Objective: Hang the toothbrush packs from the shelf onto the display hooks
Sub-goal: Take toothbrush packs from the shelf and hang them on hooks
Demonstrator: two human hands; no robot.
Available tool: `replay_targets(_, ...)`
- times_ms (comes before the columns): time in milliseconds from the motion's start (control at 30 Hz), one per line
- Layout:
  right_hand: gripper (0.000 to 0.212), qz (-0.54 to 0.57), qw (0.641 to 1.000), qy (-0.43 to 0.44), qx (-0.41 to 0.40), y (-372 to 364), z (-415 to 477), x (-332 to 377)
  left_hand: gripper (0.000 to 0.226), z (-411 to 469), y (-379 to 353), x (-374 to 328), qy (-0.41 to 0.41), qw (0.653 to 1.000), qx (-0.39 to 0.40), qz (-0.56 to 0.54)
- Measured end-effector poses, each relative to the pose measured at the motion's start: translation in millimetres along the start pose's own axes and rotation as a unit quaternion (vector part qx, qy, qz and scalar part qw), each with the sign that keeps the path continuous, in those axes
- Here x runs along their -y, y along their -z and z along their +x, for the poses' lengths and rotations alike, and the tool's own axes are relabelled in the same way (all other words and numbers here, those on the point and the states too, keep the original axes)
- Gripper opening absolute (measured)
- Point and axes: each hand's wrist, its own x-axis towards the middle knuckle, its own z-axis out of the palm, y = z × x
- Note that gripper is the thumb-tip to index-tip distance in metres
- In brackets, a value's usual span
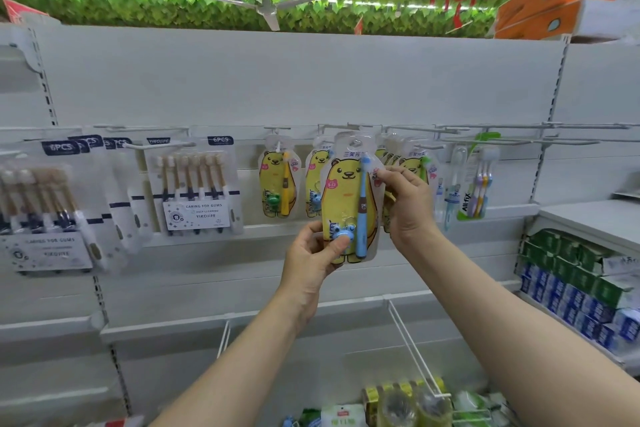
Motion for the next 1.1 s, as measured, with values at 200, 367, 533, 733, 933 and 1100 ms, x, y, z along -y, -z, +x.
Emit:
replay_targets(200, 0.011, -0.003, 1.0, 0.021, -0.006, -1, 4, -1, 0.052, 0, -2, 1, -0.009, 1.0, 0.013, -0.017)
replay_targets(367, 0.014, -0.01, 0.999, 0.04, 0.002, 3, 4, -5, 0.05, 0, -1, 1, -0.013, 0.999, 0.015, -0.025)
replay_targets(533, 0.022, 0.006, 0.999, 0.035, -0.019, 7, 9, -6, 0.038, -3, -7, 1, -0.02, 0.999, 0.021, -0.046)
replay_targets(733, 0.01, -0.037, 0.999, 0.017, -0.007, 0, 11, -11, 0.027, 3, 0, 4, -0.009, 0.999, -0.01, -0.031)
replay_targets(933, 0.007, -0.062, 0.998, 0.001, 0.005, 0, 24, -20, 0.027, 24, 6, 6, -0.002, 0.999, -0.03, 0.019)
replay_targets(1100, 0.015, -0.106, 0.994, -0.011, 0.014, -2, 48, -33, 0.023, 49, 9, 7, 0.005, 0.998, -0.047, 0.038)
